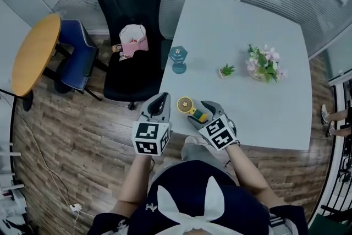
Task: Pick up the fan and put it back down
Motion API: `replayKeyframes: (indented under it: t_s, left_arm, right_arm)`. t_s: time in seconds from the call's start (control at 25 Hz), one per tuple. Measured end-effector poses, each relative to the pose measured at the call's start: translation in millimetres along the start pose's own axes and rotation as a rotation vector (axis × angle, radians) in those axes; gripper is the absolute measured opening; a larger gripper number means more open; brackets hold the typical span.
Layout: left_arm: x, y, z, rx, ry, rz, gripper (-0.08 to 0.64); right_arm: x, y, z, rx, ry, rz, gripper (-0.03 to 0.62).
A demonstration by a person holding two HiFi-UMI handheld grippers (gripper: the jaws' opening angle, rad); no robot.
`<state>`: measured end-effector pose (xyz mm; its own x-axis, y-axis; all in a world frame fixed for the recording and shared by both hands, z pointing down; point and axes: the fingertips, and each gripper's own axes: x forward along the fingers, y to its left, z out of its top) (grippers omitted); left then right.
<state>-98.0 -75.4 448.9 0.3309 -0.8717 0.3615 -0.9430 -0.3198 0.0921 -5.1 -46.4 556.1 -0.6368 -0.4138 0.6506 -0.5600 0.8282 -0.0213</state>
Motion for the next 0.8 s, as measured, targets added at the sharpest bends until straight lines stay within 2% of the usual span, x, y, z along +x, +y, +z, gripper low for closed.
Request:
replayKeyframes:
  t_s: [0.36,0.8]
  left_arm:
    - [15,6,-6,-0.016,0.024,0.032,0.025]
    - [25,8,-21,-0.039,0.051,0.052,0.025]
  right_arm:
    - [33,-4,-31,-0.018,0.098,0.074,0.304]
    - [67,-13,-77,-0.036,0.243,0.094,0.302]
